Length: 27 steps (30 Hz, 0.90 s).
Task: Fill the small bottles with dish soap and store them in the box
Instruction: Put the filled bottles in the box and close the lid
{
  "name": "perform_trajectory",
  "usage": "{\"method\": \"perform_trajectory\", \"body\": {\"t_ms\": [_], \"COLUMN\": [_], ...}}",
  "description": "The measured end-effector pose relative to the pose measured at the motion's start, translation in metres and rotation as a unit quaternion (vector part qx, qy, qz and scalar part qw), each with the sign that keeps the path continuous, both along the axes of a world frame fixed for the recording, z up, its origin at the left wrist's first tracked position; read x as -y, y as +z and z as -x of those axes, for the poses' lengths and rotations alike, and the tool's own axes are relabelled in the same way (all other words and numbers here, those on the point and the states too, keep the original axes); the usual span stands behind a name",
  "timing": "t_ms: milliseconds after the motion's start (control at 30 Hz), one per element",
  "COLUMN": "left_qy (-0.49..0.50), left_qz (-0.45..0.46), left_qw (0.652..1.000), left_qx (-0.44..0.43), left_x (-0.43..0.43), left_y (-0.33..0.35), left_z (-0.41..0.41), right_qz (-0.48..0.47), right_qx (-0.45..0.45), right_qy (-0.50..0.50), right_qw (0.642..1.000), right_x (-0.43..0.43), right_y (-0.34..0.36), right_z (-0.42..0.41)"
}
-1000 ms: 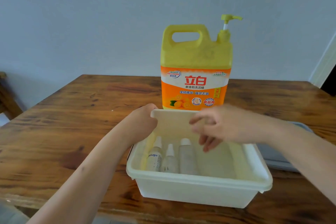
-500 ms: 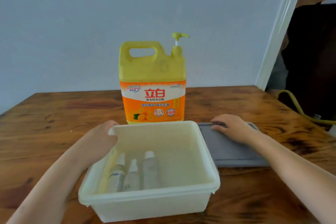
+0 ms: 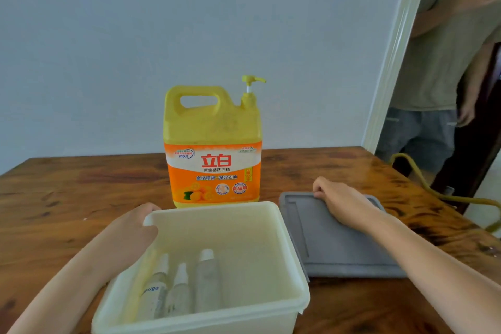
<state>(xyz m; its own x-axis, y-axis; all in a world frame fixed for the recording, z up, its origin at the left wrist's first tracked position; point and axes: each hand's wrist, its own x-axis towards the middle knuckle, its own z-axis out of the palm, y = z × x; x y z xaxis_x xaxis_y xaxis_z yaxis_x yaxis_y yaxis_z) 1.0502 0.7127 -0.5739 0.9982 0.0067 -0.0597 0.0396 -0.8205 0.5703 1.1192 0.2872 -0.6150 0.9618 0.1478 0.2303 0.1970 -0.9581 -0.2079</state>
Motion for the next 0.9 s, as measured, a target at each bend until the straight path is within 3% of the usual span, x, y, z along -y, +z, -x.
{"method": "perform_trajectory", "body": {"t_ms": [133, 267, 467, 633, 733, 800, 900], "left_qy": [-0.004, -0.018, 0.012, 0.055, 0.077, 0.072, 0.044], "left_qz": [0.014, 0.021, 0.131, 0.313, 0.409, 0.419, 0.357], "left_qw": [1.0, 0.999, 0.991, 0.948, 0.909, 0.904, 0.932], "left_qx": [-0.001, 0.016, 0.02, -0.006, -0.022, -0.048, -0.05], "left_x": [0.004, 0.004, 0.002, 0.003, 0.002, -0.002, -0.008], "left_y": [0.004, 0.003, -0.004, -0.002, 0.002, 0.003, -0.003], "left_z": [0.003, 0.005, 0.006, 0.002, 0.003, 0.008, 0.019], "right_qz": [-0.038, -0.083, -0.112, -0.075, -0.026, -0.026, -0.001], "right_qx": [-0.007, 0.045, 0.063, -0.017, -0.012, -0.023, -0.029], "right_qy": [-0.021, -0.02, 0.114, 0.216, 0.239, 0.241, 0.232], "right_qw": [0.999, 0.995, 0.985, 0.973, 0.971, 0.97, 0.972], "right_x": [0.016, 0.021, -0.066, -0.176, -0.211, -0.22, -0.228], "right_y": [0.034, 0.081, 0.136, 0.112, 0.087, 0.075, 0.069], "right_z": [0.004, 0.005, 0.018, 0.038, 0.045, 0.048, 0.045]}}
